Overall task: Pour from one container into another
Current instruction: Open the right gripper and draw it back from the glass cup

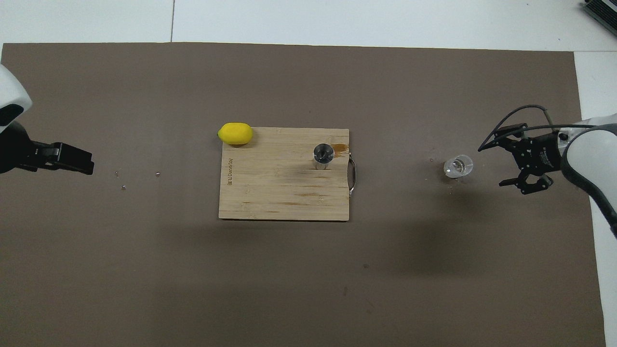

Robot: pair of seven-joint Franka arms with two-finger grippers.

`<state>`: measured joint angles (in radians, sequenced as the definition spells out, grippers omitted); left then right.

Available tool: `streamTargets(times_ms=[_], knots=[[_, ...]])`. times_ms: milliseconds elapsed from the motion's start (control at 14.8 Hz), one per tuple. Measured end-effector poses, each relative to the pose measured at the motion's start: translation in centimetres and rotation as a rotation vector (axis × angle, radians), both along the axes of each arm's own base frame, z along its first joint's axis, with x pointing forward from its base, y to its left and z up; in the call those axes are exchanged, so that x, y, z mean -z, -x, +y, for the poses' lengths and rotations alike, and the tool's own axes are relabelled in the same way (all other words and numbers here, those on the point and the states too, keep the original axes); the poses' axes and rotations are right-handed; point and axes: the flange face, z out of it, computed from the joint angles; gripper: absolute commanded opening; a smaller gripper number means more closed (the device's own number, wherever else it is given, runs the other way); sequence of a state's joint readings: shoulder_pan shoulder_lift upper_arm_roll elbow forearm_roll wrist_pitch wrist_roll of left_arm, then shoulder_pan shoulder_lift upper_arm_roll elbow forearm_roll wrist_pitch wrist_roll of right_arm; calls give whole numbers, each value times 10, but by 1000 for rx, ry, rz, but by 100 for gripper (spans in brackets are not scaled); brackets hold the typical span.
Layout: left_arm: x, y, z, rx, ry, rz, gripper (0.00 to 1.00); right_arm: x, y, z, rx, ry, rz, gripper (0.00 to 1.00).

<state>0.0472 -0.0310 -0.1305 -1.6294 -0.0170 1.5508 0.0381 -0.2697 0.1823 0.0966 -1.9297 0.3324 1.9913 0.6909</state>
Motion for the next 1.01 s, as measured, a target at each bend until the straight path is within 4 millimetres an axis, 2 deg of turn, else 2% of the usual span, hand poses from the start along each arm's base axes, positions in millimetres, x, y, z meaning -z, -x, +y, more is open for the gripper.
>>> streamTargets(times_ms=[135, 270, 405, 541, 608, 743, 878, 1014], knots=[[0, 0, 0, 0, 0, 0, 100, -14, 2, 21, -195, 102, -27, 100], [0, 0, 0, 0, 0, 0, 100, -25, 2, 51, -373, 176, -55, 100], [0, 0, 0, 0, 0, 0, 100, -32, 2, 79, -504, 211, -79, 100], [0, 0, 0, 0, 0, 0, 100, -45, 3, 96, -593, 260, -95, 100], [0, 0, 0, 0, 0, 0, 100, -56, 3, 104, -626, 281, -96, 100], [0, 0, 0, 0, 0, 0, 100, -90, 3, 115, -660, 304, -106, 100], [0, 0, 0, 0, 0, 0, 100, -129, 2, 117, -666, 319, -123, 100], [0, 0, 0, 0, 0, 0, 100, -159, 2, 115, -663, 326, -139, 100]])
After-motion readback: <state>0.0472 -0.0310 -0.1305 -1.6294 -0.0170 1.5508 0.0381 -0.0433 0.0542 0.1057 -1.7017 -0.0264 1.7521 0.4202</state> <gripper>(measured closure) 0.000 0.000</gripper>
